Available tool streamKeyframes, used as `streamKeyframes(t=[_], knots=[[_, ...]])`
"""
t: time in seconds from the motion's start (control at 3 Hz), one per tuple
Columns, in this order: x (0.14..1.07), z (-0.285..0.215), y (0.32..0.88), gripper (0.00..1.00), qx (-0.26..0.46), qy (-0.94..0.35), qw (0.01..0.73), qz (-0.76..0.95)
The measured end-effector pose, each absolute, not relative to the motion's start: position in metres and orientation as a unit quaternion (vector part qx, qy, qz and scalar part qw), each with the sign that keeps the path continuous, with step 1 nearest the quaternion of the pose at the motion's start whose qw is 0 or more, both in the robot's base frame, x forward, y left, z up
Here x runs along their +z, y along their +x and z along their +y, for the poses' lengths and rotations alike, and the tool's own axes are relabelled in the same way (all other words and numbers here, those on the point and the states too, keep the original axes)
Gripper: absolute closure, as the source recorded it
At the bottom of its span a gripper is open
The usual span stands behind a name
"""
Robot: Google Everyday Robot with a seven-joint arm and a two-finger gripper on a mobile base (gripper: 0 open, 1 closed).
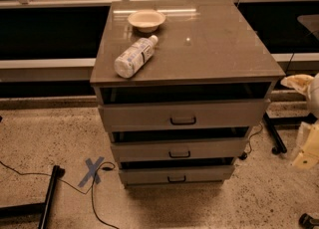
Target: Open middle drawer
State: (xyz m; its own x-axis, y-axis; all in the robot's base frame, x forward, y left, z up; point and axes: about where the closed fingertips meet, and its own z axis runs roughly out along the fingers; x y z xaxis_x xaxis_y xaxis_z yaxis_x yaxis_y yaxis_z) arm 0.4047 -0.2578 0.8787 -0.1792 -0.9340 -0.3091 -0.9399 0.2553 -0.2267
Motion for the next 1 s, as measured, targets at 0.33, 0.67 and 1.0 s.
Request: streamKeyframes(t=[0.33,0.67,1.0], knots=[[0.872,-0.254,0.409,0.0,0.02,-0.616,0.195,0.763],[0.819,-0.245,0.412,0.0,0.067,-0.626,0.203,0.75],[0.746,-0.233,0.415,0.0,0.102,-0.635,0.254,0.723]])
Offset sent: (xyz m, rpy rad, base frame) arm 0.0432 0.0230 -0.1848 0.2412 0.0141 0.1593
